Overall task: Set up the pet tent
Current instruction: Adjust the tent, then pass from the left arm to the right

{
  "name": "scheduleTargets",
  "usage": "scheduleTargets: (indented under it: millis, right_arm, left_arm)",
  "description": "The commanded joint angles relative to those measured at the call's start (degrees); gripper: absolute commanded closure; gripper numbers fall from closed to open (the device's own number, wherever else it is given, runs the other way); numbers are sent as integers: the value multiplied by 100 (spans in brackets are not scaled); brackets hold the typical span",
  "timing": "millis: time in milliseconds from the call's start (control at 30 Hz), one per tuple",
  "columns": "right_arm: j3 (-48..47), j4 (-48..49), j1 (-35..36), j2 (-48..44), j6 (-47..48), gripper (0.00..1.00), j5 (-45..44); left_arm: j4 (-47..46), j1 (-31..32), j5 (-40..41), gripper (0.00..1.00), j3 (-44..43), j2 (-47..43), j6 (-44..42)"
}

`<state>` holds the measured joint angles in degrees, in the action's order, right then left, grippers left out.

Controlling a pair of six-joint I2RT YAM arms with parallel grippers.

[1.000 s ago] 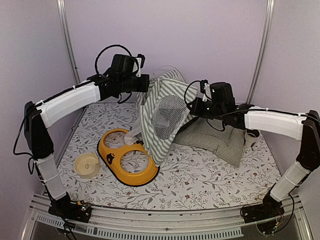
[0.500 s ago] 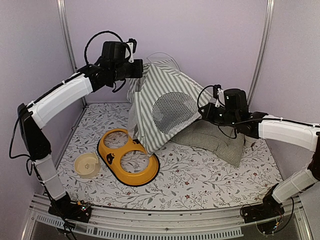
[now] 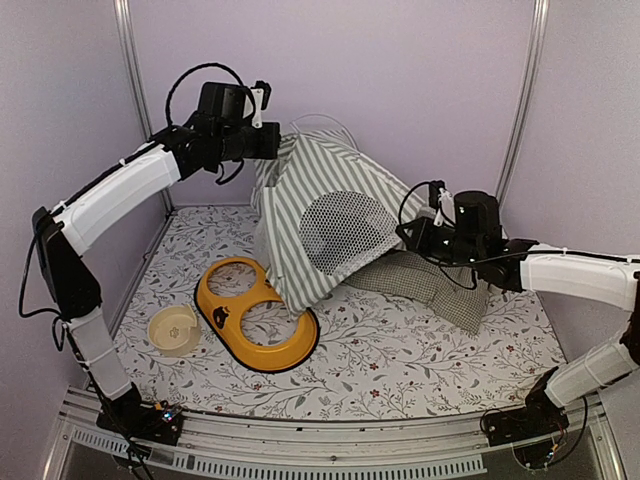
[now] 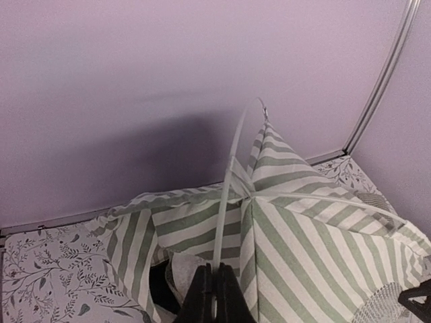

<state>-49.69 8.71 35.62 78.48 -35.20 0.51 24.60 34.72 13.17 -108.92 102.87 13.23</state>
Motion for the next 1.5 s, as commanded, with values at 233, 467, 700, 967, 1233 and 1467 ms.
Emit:
scheduleTargets:
  millis: [233,467,700,967,1233,1467]
  right_arm:
    - [-600,-688,194,-6,1111,54,1790]
    - [-1574,-1584,623,-393,2137,27,2234]
    - [-2156,-2526,34,-760,2423,7,1015]
    - [-2009,-2970,-400,-820,2708,1,1017]
    - [-1792,-3367,-375,-620,3185,10,2022]
    - [-1626,-3603,-174,-434,3297,20,1728]
  left_arm:
    - [-1266,-587,-1092,100,-527,-362,-1275]
    - [-1213,-588,-1353,100,-567,-329,-2153]
    - [-655,-792,-2202,100,-975,-250,-2358]
    - [-356,-934,-2807,100,-880,-326,-2497]
    - [-223,-1132,-3563,100,-885,-346,-2455]
    - [-96,-1288,-4262,100,-863,-351,-2398]
